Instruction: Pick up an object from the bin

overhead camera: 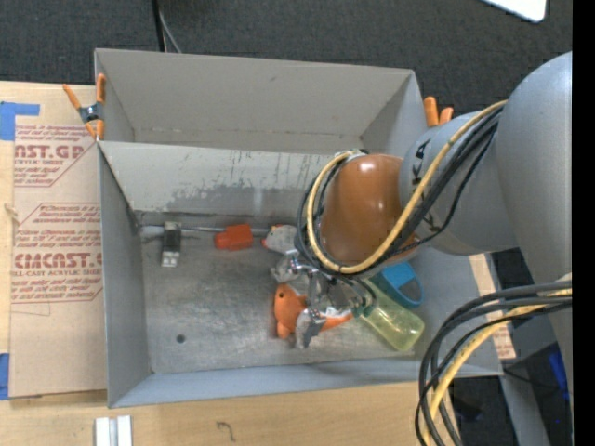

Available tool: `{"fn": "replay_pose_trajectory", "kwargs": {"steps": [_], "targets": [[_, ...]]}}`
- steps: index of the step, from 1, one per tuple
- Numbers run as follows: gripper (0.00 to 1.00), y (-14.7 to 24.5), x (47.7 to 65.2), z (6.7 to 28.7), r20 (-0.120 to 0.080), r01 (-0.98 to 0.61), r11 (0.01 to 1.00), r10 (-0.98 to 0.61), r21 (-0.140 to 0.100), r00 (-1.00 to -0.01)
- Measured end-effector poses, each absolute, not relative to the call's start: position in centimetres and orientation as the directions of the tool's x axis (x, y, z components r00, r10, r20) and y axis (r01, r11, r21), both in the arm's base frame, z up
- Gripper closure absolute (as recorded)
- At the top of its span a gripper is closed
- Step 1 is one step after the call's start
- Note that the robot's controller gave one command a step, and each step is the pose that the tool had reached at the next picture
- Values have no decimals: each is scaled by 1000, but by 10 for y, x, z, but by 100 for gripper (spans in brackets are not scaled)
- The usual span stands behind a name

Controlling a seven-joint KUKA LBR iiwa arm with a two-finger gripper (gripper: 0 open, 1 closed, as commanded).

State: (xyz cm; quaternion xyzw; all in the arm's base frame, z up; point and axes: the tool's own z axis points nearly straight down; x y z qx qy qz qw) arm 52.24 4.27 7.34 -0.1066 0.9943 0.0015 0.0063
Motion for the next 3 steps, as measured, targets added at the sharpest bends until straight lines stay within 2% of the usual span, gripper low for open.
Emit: {"fn": "replay_pose_trajectory", "kwargs": {"steps": [1,2,3], "targets": [[100,29,490,73,-9,-521,853,-521,-3,-853],[100,29,490,73,-9,-521,853,-521,-2,-853],[100,19,500,259,-9,-552,834,-552,-5,-834]]}}
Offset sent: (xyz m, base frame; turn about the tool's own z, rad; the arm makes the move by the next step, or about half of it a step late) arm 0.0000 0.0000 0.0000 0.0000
